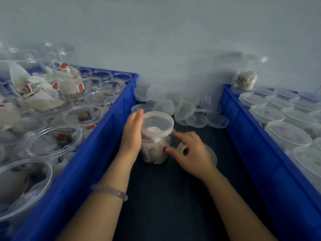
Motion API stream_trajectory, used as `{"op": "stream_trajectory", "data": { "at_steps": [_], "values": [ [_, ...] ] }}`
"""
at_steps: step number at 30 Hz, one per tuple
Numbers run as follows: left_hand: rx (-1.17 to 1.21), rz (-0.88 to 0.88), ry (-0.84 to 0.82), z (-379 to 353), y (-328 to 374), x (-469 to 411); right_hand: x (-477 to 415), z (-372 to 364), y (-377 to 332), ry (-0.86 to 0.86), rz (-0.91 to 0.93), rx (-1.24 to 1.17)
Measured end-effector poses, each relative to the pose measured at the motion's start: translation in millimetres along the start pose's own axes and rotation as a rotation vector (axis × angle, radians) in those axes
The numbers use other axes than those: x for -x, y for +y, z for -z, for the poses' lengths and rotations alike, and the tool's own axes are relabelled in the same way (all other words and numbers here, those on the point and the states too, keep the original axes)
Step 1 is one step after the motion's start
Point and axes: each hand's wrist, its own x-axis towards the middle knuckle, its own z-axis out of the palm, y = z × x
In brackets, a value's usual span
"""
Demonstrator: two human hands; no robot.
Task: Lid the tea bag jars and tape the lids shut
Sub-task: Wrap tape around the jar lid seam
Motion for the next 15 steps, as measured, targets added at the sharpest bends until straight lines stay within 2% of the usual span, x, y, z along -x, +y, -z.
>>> {"op": "stream_trajectory", "data": {
  "at_steps": [2,3,9,15],
  "values": [
    [0.132,0.095,-0.041,-3,-11,7,-12,9,-10,0.128,-0.022,-0.466],
    [0.17,0.113,-0.048,-6,-13,8,-15,10,-14,0.153,-0.004,-0.554],
    [0.186,0.097,0.01,-12,-22,4,-16,-2,-11,0.278,0.165,-0.687],
    [0.193,0.049,0.078,-17,-28,2,-13,4,-7,0.245,0.208,-0.549]
  ]
}}
